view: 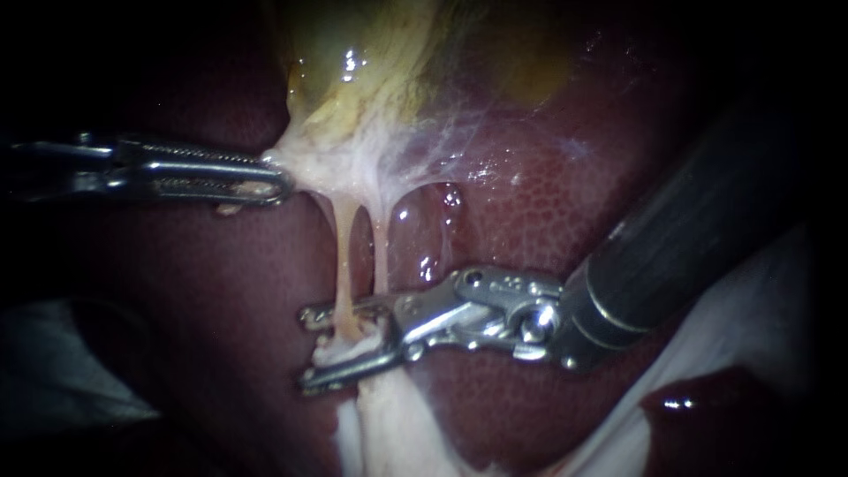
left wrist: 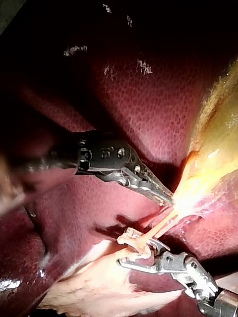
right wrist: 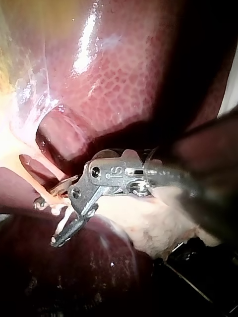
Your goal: Clipping second clip left tube
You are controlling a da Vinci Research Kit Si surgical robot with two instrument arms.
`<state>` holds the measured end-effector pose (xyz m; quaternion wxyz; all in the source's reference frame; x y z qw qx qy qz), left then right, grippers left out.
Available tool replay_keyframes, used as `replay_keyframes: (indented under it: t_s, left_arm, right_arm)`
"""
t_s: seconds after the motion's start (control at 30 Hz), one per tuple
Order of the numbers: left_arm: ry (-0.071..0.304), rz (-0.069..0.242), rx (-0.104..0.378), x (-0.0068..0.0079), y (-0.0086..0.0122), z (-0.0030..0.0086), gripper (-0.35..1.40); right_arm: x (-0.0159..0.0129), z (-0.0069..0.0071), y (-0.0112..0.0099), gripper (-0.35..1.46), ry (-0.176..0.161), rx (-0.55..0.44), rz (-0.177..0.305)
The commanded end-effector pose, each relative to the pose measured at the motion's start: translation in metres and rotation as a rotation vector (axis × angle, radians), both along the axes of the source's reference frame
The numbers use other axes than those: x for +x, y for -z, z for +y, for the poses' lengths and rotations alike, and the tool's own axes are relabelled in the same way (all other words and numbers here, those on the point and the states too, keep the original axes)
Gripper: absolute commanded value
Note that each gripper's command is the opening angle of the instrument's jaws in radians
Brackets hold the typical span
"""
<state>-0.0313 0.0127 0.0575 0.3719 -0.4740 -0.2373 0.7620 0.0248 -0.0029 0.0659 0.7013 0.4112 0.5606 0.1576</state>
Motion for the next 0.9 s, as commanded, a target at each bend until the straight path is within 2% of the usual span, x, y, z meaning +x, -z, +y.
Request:
replay_keyframes:
  t_s: [0.03,0.17,0.3,0.4,0.5,0.7,0.8,0.9]
  left_arm:
    - [0.000,0.000,0.000,0.0000,0.0000,0.0000,-0.35]
    - [0.000,0.000,0.000,0.0000,0.0000,0.0000,-0.35]
    - [0.000,0.000,0.000,0.0000,0.0000,0.0000,-0.35]
    - [0.000,0.000,0.000,0.0000,0.0000,0.0000,-0.35]
    - [0.000,0.000,0.000,0.0000,0.0000,0.0000,-0.35]
    - [0.000,0.001,0.000,-0.0001,-0.0001,0.0000,-0.35]
    - [0.000,0.001,0.000,-0.0001,-0.0001,0.0000,-0.35]
    - [0.001,0.001,0.000,-0.0001,-0.0001,0.0000,-0.35]
  right_arm:
    - [0.0000,-0.0001,0.0005,0.49,-0.002,-0.001,0.005]
    - [0.0003,-0.0002,0.0020,0.48,-0.005,0.006,0.022]
    - [0.0003,0.0006,0.0029,0.44,-0.014,0.014,0.029]
    - [0.0000,0.0013,0.0031,0.42,-0.032,0.014,0.019]
    - [-0.0005,0.0018,0.0031,0.37,-0.037,0.016,0.017]
    - [-0.0013,0.0023,0.0029,0.13,-0.035,0.019,0.018]
    - [-0.0015,0.0023,0.0029,-0.06,-0.034,0.025,0.017]
    - [-0.0018,0.0023,0.0030,-0.34,-0.034,0.059,0.007]
